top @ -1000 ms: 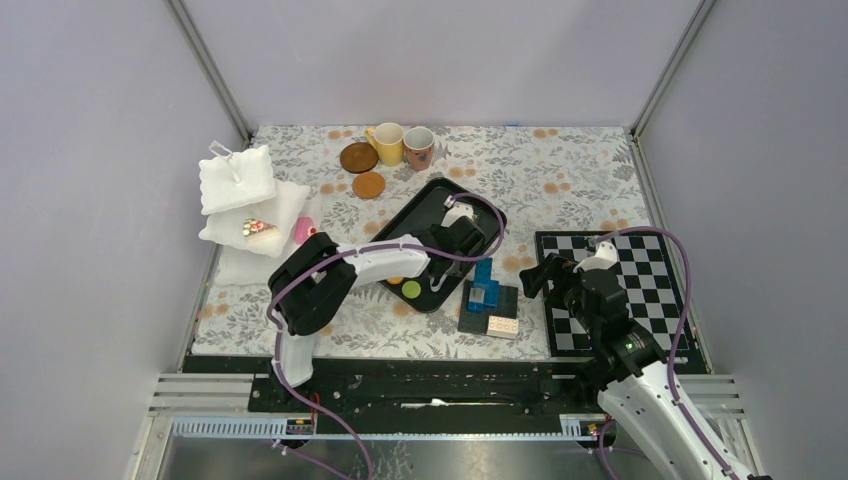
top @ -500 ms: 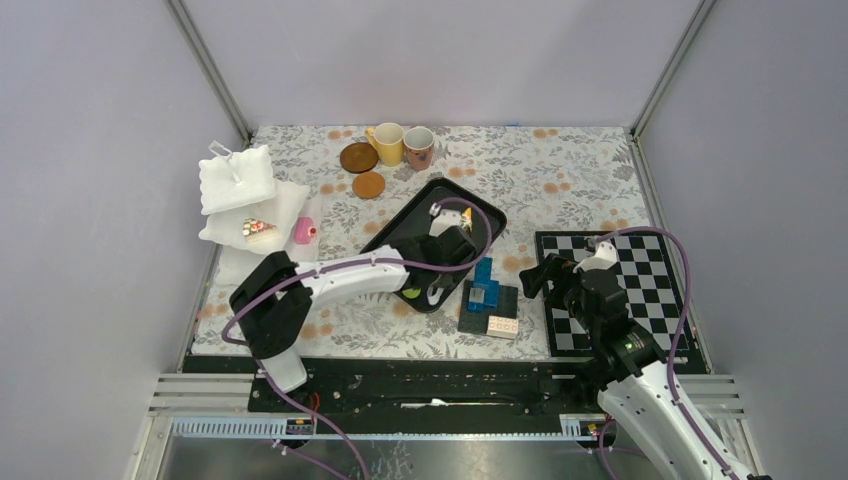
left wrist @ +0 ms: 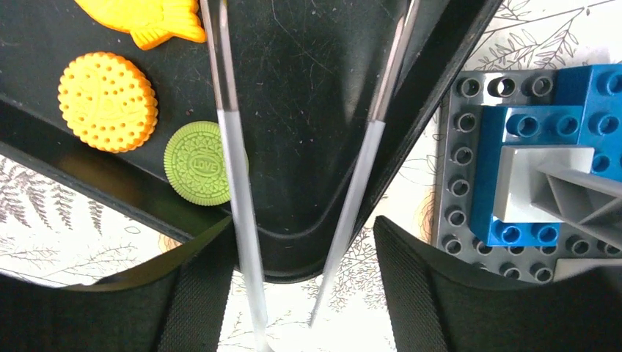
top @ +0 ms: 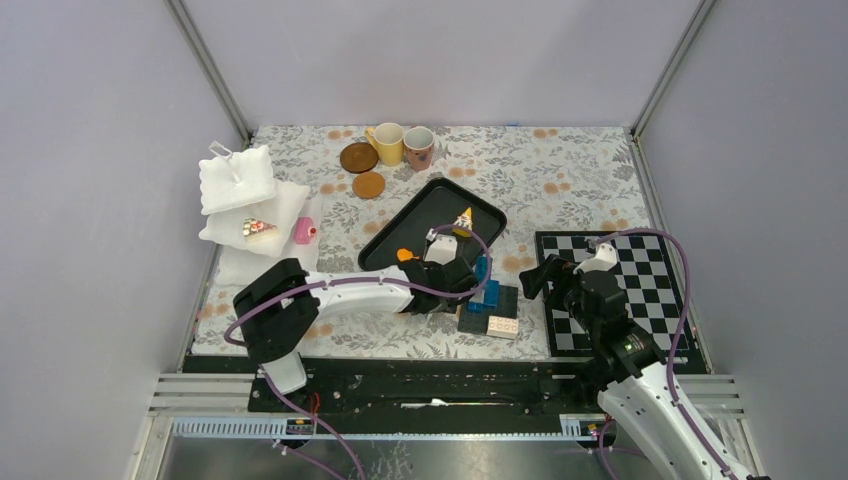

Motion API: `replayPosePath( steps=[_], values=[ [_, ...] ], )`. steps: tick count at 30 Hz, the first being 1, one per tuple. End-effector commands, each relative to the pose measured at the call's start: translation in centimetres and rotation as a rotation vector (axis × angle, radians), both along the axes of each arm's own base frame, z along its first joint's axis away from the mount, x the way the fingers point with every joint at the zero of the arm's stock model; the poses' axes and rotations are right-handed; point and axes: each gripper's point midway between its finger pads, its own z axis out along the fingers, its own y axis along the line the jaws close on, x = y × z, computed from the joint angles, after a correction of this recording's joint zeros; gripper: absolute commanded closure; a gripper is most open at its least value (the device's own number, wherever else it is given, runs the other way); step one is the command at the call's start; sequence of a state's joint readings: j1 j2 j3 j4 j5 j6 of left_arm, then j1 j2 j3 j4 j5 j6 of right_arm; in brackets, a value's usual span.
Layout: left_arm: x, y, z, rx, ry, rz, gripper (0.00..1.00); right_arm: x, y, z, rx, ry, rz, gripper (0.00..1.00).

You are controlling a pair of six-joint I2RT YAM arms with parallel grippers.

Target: Serve the afternoon tea

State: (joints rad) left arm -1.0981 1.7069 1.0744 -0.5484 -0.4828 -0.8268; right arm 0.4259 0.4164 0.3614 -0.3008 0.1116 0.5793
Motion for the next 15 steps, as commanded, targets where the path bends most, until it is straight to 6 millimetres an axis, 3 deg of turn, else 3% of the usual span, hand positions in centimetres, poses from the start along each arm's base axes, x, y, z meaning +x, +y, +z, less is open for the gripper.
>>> replayPosePath(
  steps=[1,8,15],
  values=[
    [0.8,-0.1,0.5,-0.004,-0.053,0.038,0.27,0.4,0.4,1.1,0.027,-0.044,0.001,0.02],
    [1.8,-0.8,0.9,-0.003,-0.088,0.035,0.28,0.4,0.4,1.1,0.026,-0.043,0.002,0.02],
    [2.9,-0.9,0.3,-0.009,-0.095,0.051,0.42,0.4,0.4,1.1,0.027,-0.044,0.002,0.02]
  ],
)
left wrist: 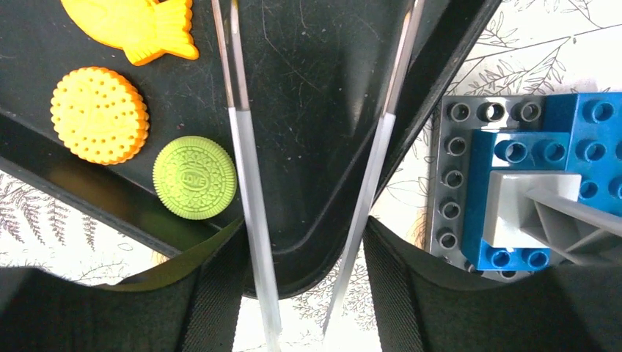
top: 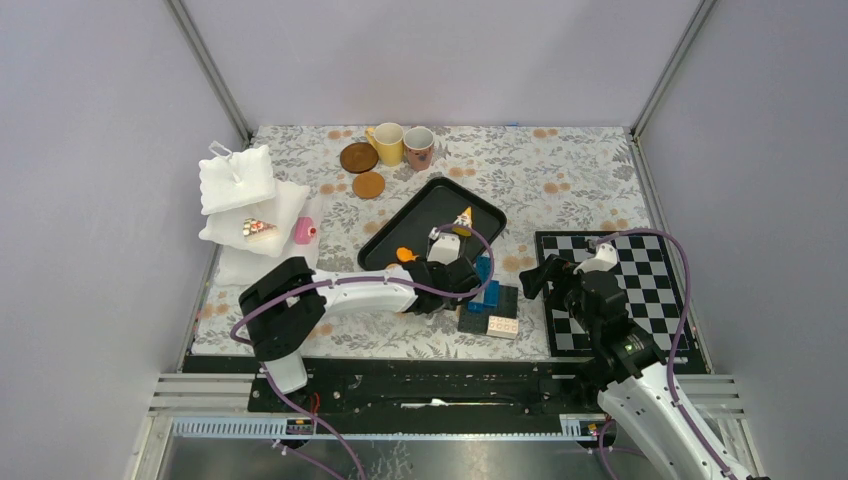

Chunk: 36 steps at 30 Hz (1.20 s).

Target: Serve the afternoon tea

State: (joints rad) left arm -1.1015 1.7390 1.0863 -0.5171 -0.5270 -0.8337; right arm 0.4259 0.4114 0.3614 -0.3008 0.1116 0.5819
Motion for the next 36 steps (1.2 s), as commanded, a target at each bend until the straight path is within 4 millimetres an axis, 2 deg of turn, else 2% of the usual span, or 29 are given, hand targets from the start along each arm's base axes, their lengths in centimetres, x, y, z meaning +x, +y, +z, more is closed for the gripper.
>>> replayPosePath(
  steps=[1,4,8,12,23,30,36],
  values=[
    [2.1,-0.5,0.6,-0.017,-0.055,0.03,0.43,0.4,0.4,0.9,0.023,-0.039,0.003,0.02],
    [2.2,-0.7,0.8,-0.027,-0.058,0.031,0.43,0.5,0.4,0.9,0.022,-0.037,0.003,0.02],
    [1.9,-0.7,1.3,-0.04,-0.054,0.022,0.37,0.5,0.4,0.9,0.018,-0.033,0.003,0.02],
    [1.8,-0.8,1.9,-0.066,-0.047,0.015,0.26,0.6,0.4,0.8,0.018,-0.034,0.004,0.02],
    [3.6,-0.9,2.0,-0.219,-0.005,0.015,0.15,0.6,0.5,0.7,0.02,-0.033,0.008,0.02],
    [4.8,-0.3,3.2,-0.273,-0.031,0.043,0.17,0.5,0.5,0.5,0.017,-0.025,0.009,0.02],
    [5.4,-0.6,2.5,-0.238,-0.03,0.035,0.17,0.6,0.5,0.5,0.016,-0.027,0.008,0.02]
  ],
)
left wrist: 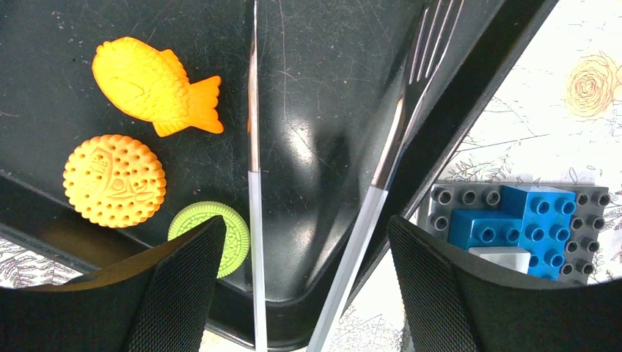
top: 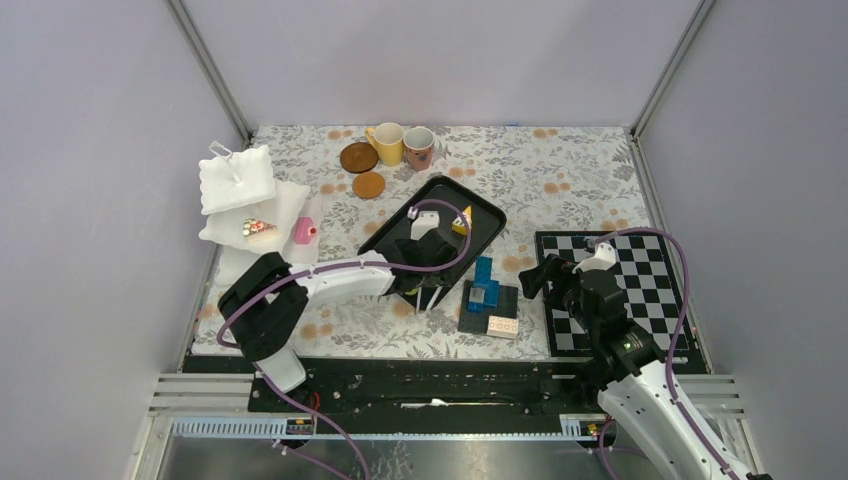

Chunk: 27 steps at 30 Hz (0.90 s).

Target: Serve the afternoon tea

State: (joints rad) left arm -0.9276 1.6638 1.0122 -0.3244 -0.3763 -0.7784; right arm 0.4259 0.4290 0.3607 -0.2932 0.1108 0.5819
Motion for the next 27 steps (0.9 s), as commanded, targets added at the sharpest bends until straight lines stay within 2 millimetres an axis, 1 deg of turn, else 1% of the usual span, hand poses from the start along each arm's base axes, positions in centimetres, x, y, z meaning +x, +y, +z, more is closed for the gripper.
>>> replayPosePath(
  steps=[1,6,8,9,12,14,16,20,23,27],
  values=[
    [1.0,-1.4,1.0,-0.032,-0.035,-0.021,0.16,0.4,0.4,0.8,0.021,-0.036,0.007,0.02],
    [1.0,-1.2,-0.1,0.04,-0.073,-0.017,0.14,0.5,0.4,0.7,0.02,-0.036,0.003,0.02],
    [1.1,-0.7,-0.6,0.079,-0.119,-0.004,0.17,0.5,0.4,0.6,0.018,-0.036,0.002,0.02],
    [1.4,-1.0,-0.3,0.076,-0.163,-0.005,0.17,0.5,0.4,0.6,0.02,-0.036,0.002,0.02],
    [1.5,-0.7,-0.8,0.085,-0.244,-0.015,0.18,0.6,0.5,0.3,0.02,-0.029,0.004,0.02],
    [1.6,-0.6,-1.2,0.086,-0.269,-0.012,0.18,0.5,0.5,0.3,0.02,-0.028,0.006,0.02],
    [1.5,-0.9,-1.1,0.074,-0.306,-0.018,0.17,0.5,0.5,0.4,0.022,-0.029,0.008,0.02],
    [1.4,-0.7,-1.2,0.095,-0.368,-0.001,0.19,0.5,0.6,0.5,0.025,-0.033,0.011,0.02],
    [1.1,-0.5,-1.3,0.1,-0.401,0.0,0.24,0.4,0.6,0.4,0.028,-0.031,0.013,0.02],
    [0.9,-0.4,-1.0,0.096,-0.41,0.006,0.35,0.4,0.5,0.6,0.032,-0.037,0.006,0.02]
  ],
)
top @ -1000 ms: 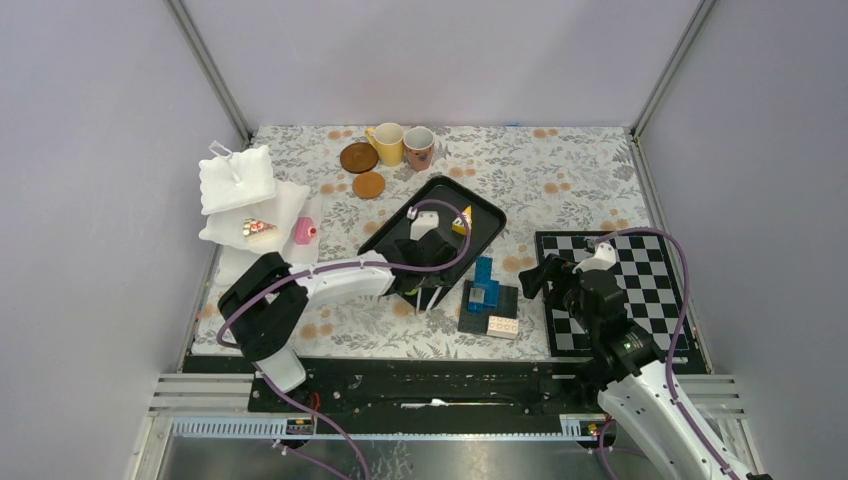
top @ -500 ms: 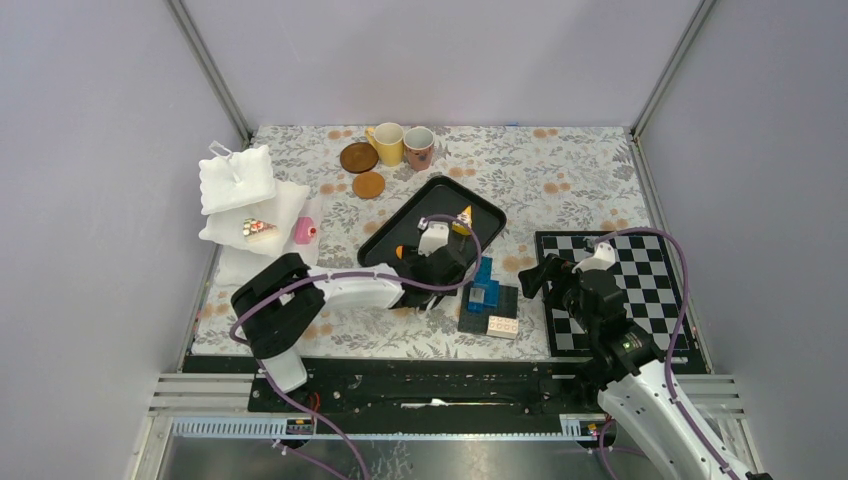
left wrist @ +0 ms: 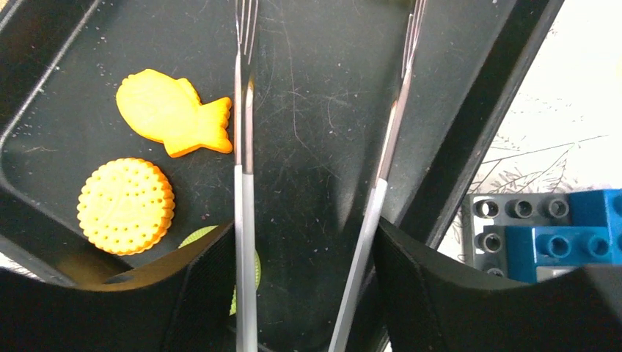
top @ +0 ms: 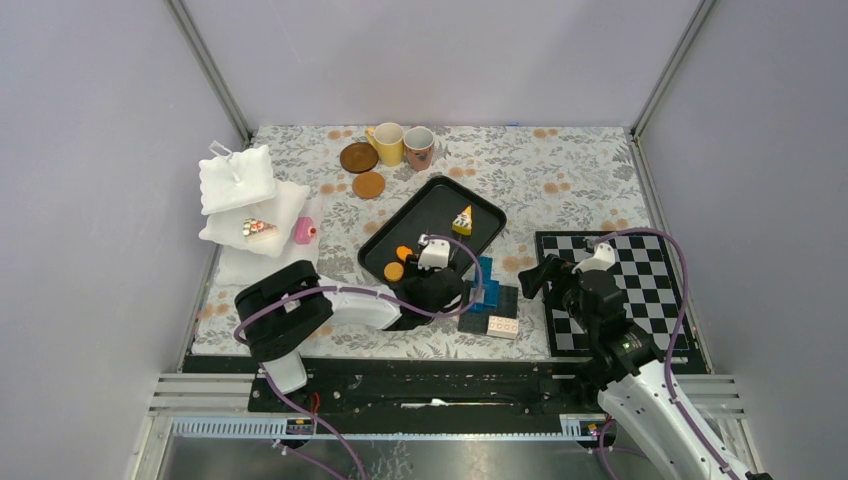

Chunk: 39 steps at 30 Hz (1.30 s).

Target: Serve the afternoon tea

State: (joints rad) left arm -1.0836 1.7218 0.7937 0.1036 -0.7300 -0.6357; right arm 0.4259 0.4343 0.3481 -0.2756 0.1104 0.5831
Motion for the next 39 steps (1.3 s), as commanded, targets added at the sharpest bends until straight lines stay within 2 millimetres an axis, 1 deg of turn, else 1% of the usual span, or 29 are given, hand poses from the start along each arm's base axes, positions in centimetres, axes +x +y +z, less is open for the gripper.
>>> replayPosePath(
  steps=[1,6,12,15,16,19,22,29,39],
  values=[
    [0.8,-0.4,1.6,-0.038,-0.074,0.027,0.37,0.2,0.4,0.9,0.032,-0.039,0.006,0.02],
    [0.7,-1.0,3.5,-0.068,-0.069,0.012,0.41,0.3,0.4,1.0,0.031,-0.042,0.003,0.02],
    [0.5,-2.2,5.6,-0.086,-0.033,-0.072,0.41,0.3,0.3,0.9,0.027,-0.039,-0.001,0.02],
    [0.7,-2.5,6.4,-0.102,0.0,-0.112,0.42,0.3,0.3,0.8,0.026,-0.038,-0.002,0.02],
    [0.8,-2.2,6.6,-0.097,0.014,-0.112,0.42,0.3,0.3,0.8,0.025,-0.038,-0.002,0.02],
    [1.3,-2.3,7.1,-0.08,0.022,-0.137,0.42,0.4,0.3,0.7,0.024,-0.037,-0.002,0.02],
    [2.1,-2.3,7.3,-0.04,0.023,-0.144,0.42,0.5,0.4,0.5,0.022,-0.031,-0.001,0.02],
    [4.3,-3.3,7.8,0.01,0.023,-0.155,0.42,0.5,0.3,0.5,0.018,-0.031,-0.002,0.02],
    [6.5,-4.9,7.2,0.076,0.031,-0.169,0.42,0.6,0.3,0.4,0.013,-0.029,0.0,0.02]
  ],
)
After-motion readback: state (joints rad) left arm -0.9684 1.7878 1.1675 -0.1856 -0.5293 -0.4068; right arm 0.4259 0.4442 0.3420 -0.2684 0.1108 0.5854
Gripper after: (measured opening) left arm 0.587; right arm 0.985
